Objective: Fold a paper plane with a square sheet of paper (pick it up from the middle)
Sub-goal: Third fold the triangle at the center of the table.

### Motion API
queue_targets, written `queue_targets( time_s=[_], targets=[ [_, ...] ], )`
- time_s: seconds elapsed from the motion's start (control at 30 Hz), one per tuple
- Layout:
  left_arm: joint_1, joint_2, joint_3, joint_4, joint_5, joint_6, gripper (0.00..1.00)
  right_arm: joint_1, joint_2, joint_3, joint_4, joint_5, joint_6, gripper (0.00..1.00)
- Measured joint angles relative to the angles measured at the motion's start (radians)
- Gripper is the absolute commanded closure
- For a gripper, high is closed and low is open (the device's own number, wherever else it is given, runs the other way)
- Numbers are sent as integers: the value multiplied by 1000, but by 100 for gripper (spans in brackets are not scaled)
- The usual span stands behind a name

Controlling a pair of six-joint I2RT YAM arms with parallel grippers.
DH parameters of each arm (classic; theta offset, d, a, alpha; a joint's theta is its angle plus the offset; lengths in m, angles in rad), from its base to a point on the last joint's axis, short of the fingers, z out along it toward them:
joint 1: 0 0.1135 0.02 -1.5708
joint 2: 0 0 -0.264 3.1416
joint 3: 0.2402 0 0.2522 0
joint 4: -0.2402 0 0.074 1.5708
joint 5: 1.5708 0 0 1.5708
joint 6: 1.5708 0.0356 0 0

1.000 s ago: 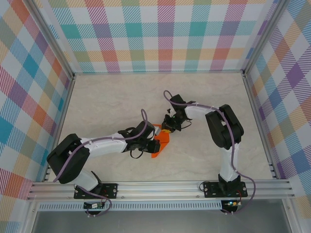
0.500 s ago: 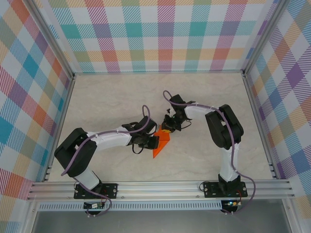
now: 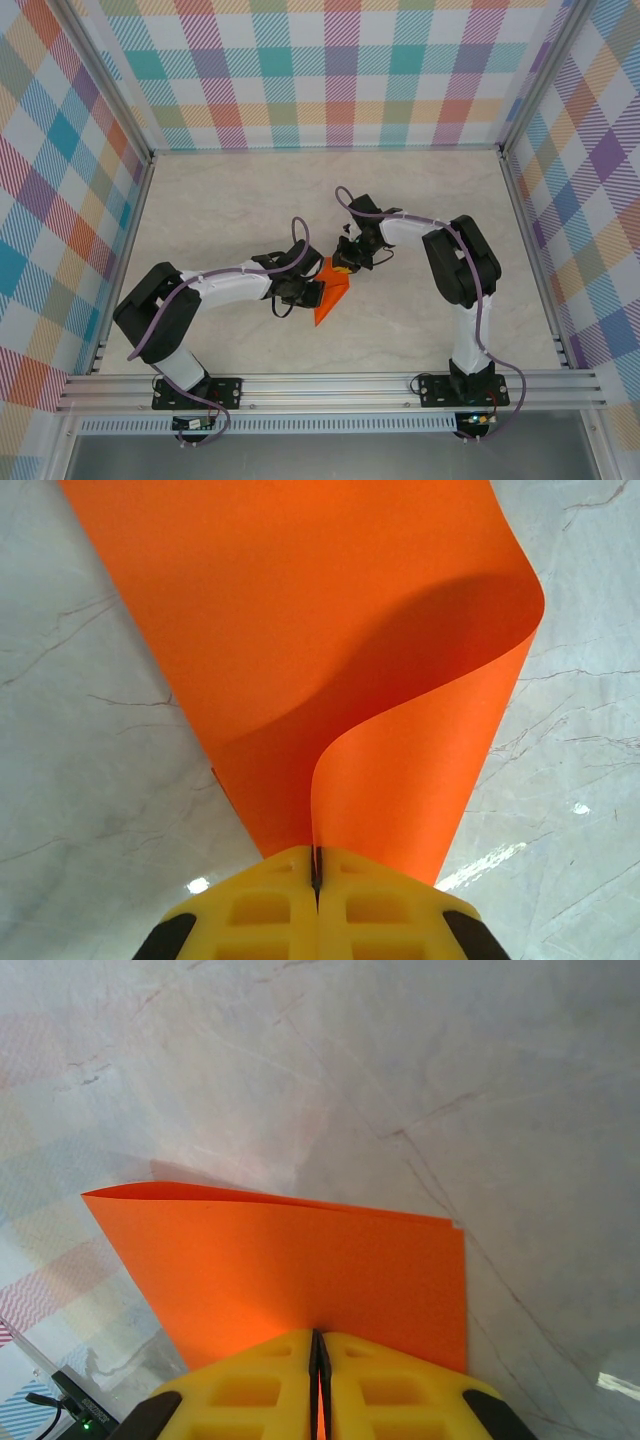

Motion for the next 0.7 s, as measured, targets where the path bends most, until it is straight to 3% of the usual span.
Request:
queue_targets(
  time_s=[0.7],
  targets=[
    [0,29,15,-3,-6,-6,100,1,0,0,0,3,0,88]
  ],
)
